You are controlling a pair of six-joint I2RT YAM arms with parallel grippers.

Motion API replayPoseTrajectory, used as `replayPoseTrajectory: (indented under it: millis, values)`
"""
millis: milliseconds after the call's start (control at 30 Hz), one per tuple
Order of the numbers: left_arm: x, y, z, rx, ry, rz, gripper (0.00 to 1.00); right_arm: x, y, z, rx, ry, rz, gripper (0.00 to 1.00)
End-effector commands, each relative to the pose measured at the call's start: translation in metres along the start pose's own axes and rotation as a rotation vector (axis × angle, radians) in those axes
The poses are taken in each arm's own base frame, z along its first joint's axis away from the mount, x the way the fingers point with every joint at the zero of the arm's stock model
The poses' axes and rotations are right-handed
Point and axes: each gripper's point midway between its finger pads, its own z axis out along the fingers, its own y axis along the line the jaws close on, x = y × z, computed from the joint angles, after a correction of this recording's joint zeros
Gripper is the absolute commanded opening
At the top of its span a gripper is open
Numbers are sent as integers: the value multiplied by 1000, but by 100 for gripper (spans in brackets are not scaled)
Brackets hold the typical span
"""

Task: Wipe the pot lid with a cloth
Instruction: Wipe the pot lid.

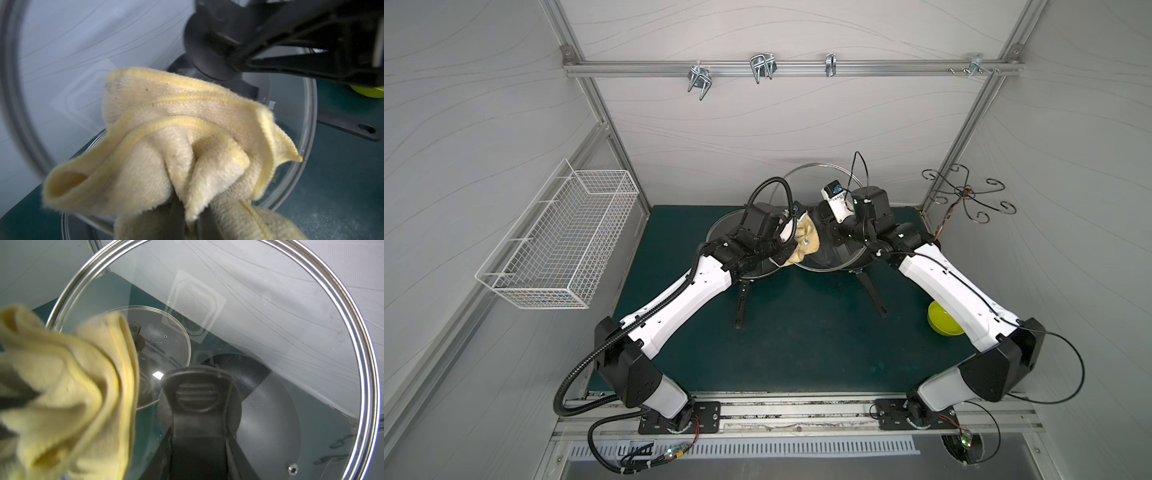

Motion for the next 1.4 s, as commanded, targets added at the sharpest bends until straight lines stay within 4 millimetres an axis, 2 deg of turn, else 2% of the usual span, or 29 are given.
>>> replayPoseTrajectory:
  millis: [0,133,400,567,700,833,900,1100,1233,1367]
  values:
    - [3,23,-10,-32,-4,-50,0,-86,3,-63,-9,-343,-80,0]
    - [7,40,-12,-30,9,-101,0,-79,21,-66,-47,-350,-202,0]
    - [2,54,-12,32,3,-180,0,-67,67,-63,-87,-347,-491,0]
    - [-10,53,-9,76,-12,-181,0,-65,90,-56,-98,-346,-626,0]
    - [-9,58,-2,67,41,-157,0,-64,110,-51,-96,-354,-758,0]
    - [-8,47,6,138,85,-114,0,-64,128,-45,-106,-373,-856,0]
    - [-15,39,3,164,78,-36,0,-66,138,-43,-122,-387,-881,0]
    - [-5,10,9,214,143,133,0,-75,155,-40,-167,-417,-885,0]
    - [-5,1,14,224,153,136,0,-76,157,-40,-172,-420,-879,0]
    - [-11,10,16,173,139,106,0,-75,147,-41,-158,-402,-838,0]
